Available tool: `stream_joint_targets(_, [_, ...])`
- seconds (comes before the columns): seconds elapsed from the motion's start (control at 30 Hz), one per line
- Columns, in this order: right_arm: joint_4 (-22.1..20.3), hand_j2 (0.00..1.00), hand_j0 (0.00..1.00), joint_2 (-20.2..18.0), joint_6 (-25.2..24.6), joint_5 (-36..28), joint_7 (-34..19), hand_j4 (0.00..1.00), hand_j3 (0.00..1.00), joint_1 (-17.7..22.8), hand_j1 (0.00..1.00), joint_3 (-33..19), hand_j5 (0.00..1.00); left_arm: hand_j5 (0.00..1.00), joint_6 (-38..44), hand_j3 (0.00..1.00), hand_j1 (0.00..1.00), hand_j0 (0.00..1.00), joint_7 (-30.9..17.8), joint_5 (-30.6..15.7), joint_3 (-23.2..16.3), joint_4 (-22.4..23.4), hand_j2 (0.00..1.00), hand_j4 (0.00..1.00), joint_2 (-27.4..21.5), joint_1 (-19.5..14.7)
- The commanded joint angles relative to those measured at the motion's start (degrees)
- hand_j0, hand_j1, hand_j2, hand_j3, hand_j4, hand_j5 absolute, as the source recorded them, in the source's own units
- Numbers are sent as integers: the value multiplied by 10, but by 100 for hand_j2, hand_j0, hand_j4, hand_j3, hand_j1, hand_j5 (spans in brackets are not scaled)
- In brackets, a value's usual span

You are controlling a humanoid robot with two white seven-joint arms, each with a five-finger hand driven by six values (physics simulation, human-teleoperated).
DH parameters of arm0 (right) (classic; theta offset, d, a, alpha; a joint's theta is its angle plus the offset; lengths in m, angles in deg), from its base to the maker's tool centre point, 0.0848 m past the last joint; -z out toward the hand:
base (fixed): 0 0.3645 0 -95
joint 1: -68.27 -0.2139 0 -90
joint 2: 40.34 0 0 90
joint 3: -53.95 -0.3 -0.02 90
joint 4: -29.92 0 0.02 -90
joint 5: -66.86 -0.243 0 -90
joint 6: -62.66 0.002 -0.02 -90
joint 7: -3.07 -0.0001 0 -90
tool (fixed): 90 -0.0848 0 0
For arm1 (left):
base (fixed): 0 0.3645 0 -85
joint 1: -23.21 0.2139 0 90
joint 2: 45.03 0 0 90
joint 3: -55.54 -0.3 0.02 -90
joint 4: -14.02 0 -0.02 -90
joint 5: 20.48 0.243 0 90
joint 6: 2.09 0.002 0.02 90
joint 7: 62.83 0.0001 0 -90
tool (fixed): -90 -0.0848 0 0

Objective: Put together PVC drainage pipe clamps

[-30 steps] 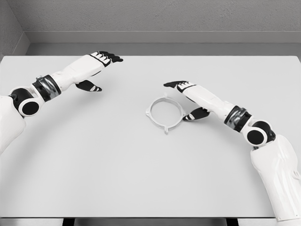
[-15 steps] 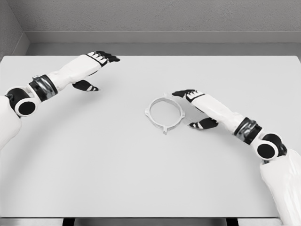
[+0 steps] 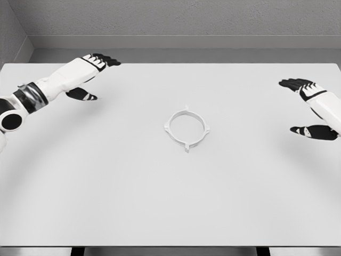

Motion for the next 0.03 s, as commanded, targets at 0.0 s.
stream_joint_targets(0.0, [-2,100,100,-2,-1,-6,0,100,100,0,100,-3,100,100,0,100,100,100,0,-4,1,0,100,100,-5,0])
